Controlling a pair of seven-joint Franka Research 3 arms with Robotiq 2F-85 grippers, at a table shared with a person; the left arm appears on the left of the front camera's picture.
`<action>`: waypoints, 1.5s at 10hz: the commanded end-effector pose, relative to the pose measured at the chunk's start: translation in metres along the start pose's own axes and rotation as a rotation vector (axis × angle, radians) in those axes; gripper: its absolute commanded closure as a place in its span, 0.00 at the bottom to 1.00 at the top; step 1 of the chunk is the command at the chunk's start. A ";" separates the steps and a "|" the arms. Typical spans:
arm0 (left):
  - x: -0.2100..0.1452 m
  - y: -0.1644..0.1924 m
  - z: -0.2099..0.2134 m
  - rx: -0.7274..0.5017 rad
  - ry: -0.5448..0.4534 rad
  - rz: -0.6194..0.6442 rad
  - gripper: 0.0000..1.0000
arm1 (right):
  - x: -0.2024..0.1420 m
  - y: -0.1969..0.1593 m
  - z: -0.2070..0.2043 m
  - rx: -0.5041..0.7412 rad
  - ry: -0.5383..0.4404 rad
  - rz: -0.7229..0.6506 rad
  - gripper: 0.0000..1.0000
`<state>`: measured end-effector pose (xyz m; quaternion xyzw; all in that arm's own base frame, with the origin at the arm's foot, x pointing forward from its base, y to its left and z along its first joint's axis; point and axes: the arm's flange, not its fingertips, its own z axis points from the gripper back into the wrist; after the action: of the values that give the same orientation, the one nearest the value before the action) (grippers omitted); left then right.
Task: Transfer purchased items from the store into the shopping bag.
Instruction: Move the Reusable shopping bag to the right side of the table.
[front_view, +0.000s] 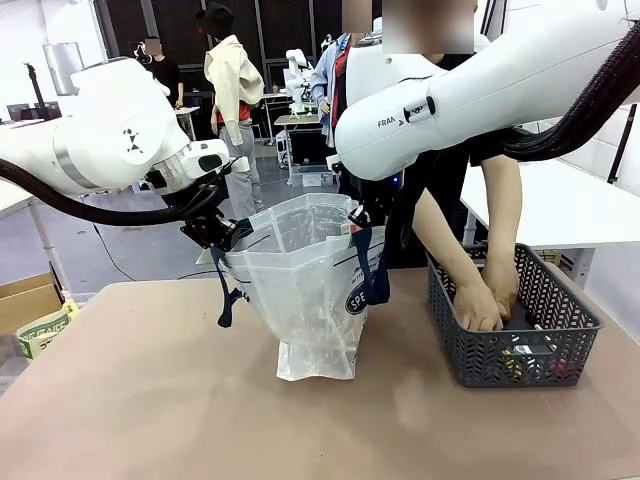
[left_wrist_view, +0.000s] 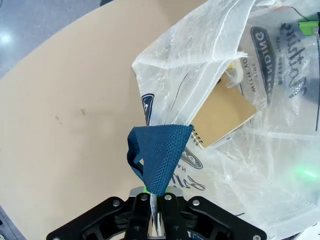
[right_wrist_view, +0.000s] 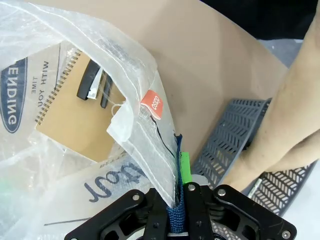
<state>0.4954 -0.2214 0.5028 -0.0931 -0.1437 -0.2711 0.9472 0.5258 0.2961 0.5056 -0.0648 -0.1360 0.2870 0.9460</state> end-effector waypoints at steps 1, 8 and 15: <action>0.002 0.001 0.003 0.037 0.007 -0.028 1.00 | 0.002 -0.001 0.002 -0.021 0.042 0.020 1.00; -0.002 0.006 0.000 0.064 0.032 -0.053 1.00 | 0.007 -0.001 -0.005 -0.009 0.082 0.028 1.00; -0.002 0.006 0.000 0.064 0.032 -0.053 1.00 | -0.001 -0.002 -0.001 -0.006 0.074 0.001 1.00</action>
<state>0.4965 -0.2164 0.5007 -0.0550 -0.1388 -0.2943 0.9440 0.5282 0.2958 0.5060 -0.0771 -0.1034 0.2862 0.9495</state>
